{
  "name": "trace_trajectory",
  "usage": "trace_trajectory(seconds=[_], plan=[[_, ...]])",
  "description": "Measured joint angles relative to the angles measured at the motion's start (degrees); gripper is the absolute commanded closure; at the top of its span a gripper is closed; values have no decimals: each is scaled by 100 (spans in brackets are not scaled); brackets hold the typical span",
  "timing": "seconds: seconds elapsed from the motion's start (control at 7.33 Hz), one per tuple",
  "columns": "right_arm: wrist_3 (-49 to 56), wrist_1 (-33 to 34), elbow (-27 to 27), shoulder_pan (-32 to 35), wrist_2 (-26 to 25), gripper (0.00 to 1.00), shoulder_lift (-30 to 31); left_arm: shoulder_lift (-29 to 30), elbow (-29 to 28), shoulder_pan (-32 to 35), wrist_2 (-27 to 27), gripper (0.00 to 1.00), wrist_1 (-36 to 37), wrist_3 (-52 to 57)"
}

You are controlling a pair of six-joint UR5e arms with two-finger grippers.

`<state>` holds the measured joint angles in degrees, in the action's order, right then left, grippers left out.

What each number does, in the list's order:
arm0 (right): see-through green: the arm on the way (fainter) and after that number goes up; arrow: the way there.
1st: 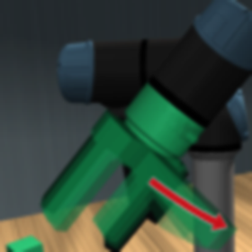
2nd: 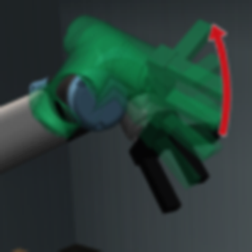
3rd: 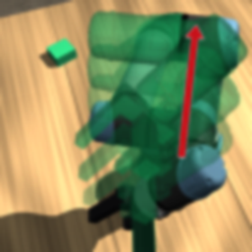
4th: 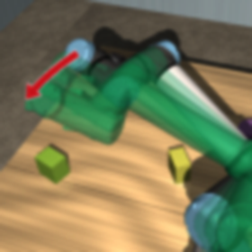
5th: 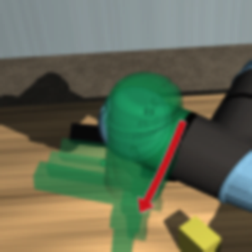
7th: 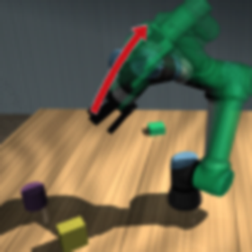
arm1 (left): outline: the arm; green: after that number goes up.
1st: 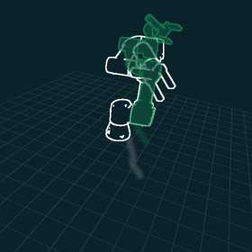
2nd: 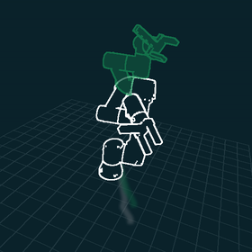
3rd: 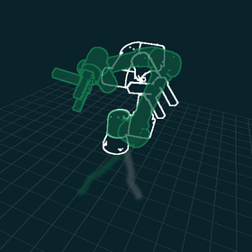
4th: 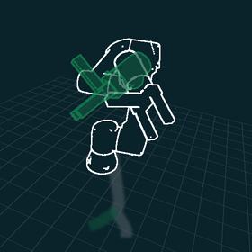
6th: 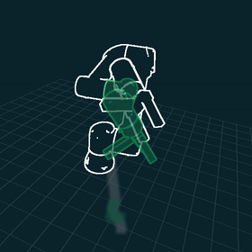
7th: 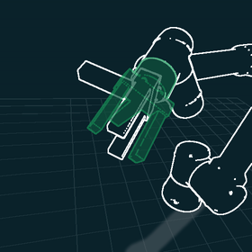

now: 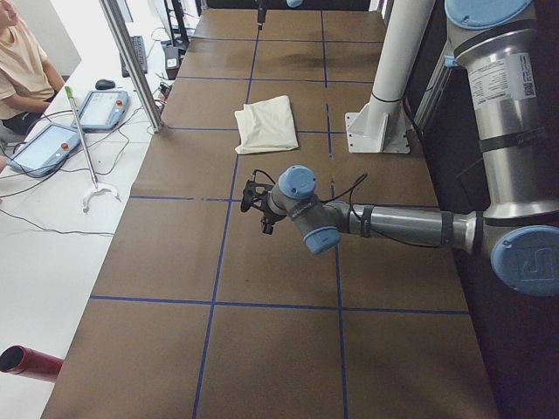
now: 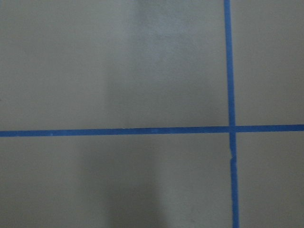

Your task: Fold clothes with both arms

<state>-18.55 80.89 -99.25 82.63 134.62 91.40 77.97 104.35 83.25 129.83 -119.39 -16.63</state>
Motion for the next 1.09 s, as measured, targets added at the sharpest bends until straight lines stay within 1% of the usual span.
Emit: trace_trajectory(seconds=[0.14, 0.27, 0.41, 0.68, 1.09], plan=[[519, 227, 58, 242, 71, 0, 71, 399, -18, 455, -20, 1, 1278, 765], [883, 450, 85, 387, 80, 0, 102, 770, -27, 774, -16, 0, 2353, 1152], [1055, 579, 99, 449, 66, 0, 120, 937, -38, 982, 7, 0, 2987, 1310], [1123, 664, 106, 476, 53, 0, 141, 946, -145, 1246, 25, 0, 3459, 1388], [1071, 675, 105, 467, 94, 0, 148, 441, 0, 1287, 42, 0, 3665, 1399]])
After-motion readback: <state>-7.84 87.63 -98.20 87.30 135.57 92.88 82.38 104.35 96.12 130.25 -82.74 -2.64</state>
